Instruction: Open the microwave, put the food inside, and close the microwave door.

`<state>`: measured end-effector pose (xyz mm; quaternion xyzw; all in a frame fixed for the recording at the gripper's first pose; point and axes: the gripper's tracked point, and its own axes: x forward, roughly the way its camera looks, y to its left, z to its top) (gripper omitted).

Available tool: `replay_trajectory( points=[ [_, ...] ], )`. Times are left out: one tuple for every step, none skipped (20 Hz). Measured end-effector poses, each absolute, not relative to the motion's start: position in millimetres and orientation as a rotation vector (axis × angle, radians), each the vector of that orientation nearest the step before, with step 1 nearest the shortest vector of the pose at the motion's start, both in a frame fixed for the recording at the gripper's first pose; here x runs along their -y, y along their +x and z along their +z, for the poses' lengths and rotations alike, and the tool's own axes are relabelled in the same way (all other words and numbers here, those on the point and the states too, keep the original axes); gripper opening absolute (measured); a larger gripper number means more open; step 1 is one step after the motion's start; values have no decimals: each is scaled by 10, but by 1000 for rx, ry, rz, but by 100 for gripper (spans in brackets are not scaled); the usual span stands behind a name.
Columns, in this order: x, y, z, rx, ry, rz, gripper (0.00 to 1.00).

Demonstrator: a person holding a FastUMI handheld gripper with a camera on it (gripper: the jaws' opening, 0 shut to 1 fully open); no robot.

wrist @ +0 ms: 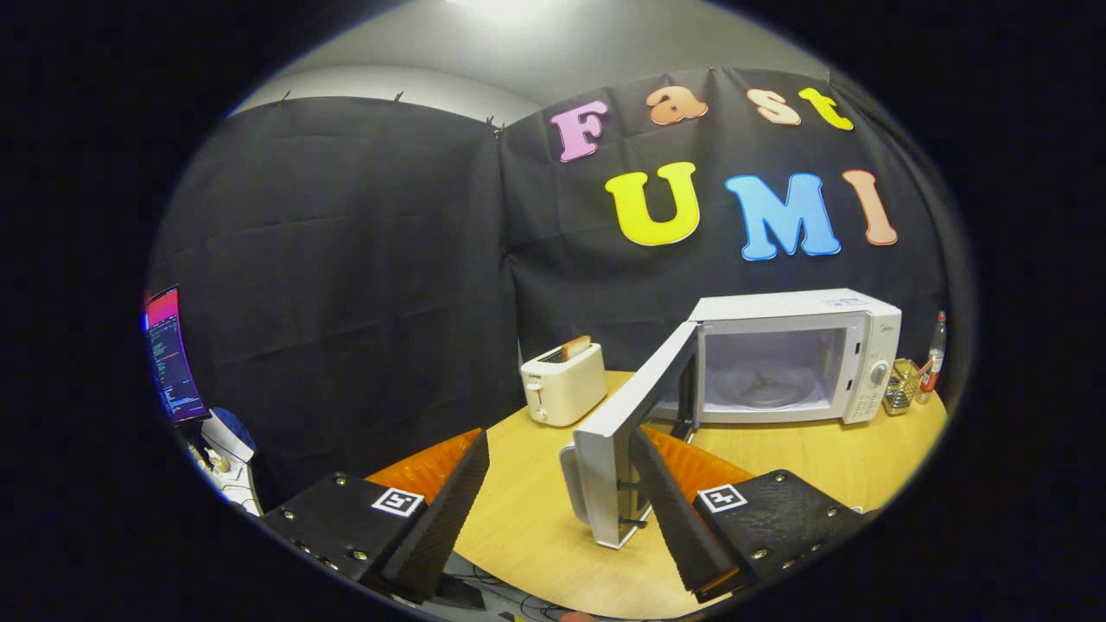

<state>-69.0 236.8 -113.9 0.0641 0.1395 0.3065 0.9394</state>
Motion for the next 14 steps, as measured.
replay_trajectory(
  points=[
    [-2241,-640,-1127,-280,129,600,100],
    [-2129,-615,-1131,-280,128,575,100],
    [-1996,-576,-1144,-282,125,547,100],
    [-1851,-539,-1157,-284,122,513,100],
    [-1694,-503,-1165,-285,123,478,100],
    [-1553,-476,-1164,-282,126,446,100],
    [-1401,-440,-1171,-276,128,411,100],
    [-1252,-401,-1193,-274,127,374,100],
    [-1096,-369,-1228,-280,128,342,100],
    [-969,-346,-1262,-288,133,315,100],
    [-828,-326,-1279,-292,139,287,100],
    [-683,-301,-1297,-291,144,255,100],
    [-536,-273,-1326,-295,147,223,100],
    [-408,-249,-1378,-303,149,196,100]
  ],
)
